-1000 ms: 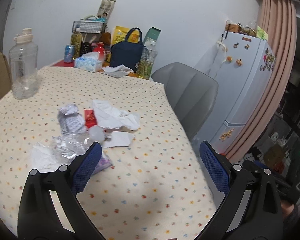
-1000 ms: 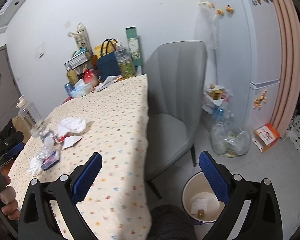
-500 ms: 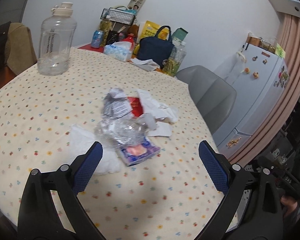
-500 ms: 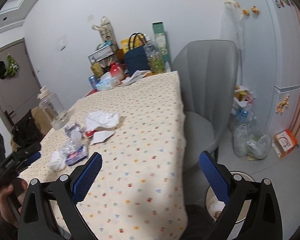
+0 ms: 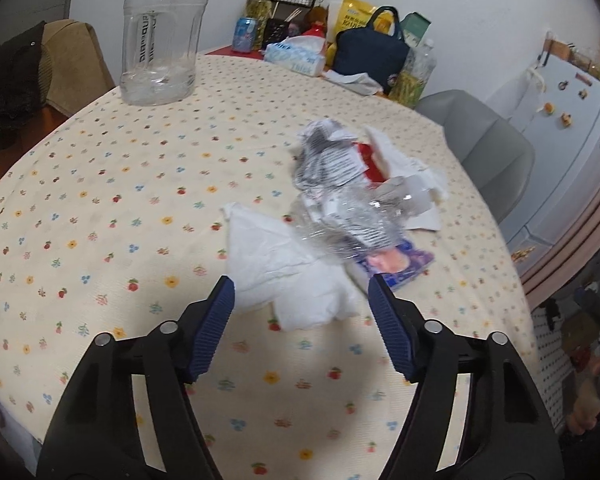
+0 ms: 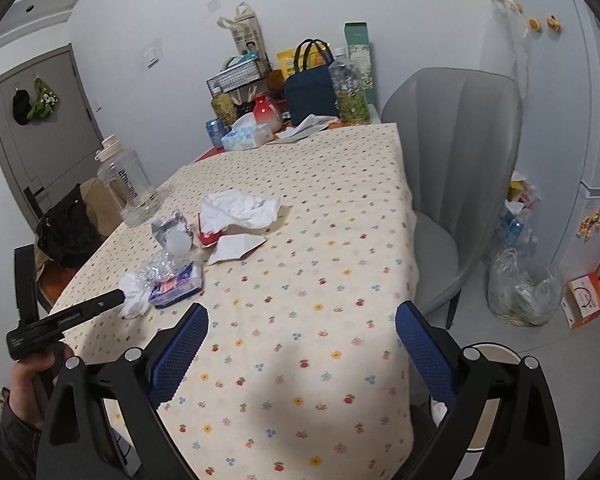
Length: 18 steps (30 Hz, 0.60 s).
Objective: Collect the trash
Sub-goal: 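Close the left tool on the crumpled white tissue, then close the right tool on the blue and pink wipes packet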
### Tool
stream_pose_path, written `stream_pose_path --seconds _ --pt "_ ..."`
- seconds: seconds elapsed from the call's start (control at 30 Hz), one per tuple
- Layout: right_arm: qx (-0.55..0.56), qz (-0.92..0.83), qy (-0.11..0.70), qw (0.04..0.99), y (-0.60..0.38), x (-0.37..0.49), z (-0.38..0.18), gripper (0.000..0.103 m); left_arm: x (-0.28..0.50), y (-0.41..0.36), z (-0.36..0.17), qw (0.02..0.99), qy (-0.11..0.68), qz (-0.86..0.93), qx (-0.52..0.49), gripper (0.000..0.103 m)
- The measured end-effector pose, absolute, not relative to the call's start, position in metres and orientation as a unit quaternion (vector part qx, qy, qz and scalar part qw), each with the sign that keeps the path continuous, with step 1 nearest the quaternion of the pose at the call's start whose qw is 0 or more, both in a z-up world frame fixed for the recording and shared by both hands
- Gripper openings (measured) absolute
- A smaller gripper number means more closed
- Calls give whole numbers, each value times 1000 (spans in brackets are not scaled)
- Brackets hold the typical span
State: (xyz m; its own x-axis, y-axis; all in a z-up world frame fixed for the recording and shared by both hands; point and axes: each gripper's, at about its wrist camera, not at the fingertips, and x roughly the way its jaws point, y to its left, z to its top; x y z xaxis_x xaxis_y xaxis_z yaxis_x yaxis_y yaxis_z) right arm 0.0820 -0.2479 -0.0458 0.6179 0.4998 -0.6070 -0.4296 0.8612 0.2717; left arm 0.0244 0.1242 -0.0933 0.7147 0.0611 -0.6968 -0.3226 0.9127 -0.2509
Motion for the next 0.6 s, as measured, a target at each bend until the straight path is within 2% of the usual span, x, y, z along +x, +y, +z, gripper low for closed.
stream_pose_path --seconds 0.23,0.27,0.4,0.47,0.53,0.6 --pt "56 270 369 887 -246 86 -54 87 35 134 -95 906 366 131 -170 68" --pt "57 271 372 886 -246 87 -55 86 40 135 -98 903 372 135 -167 64" --pt "69 279 383 878 -246 90 -59 84 51 132 -103 897 389 137 -157 44" --pt "65 283 382 877 -244 89 -59 83 51 129 -103 897 394 131 -154 16" --pt "63 287 385 875 -242 89 -60 80 48 129 -102 898 390 128 -161 9" --pt "62 294 388 871 -238 90 -61 75 39 125 -95 907 370 133 -152 8"
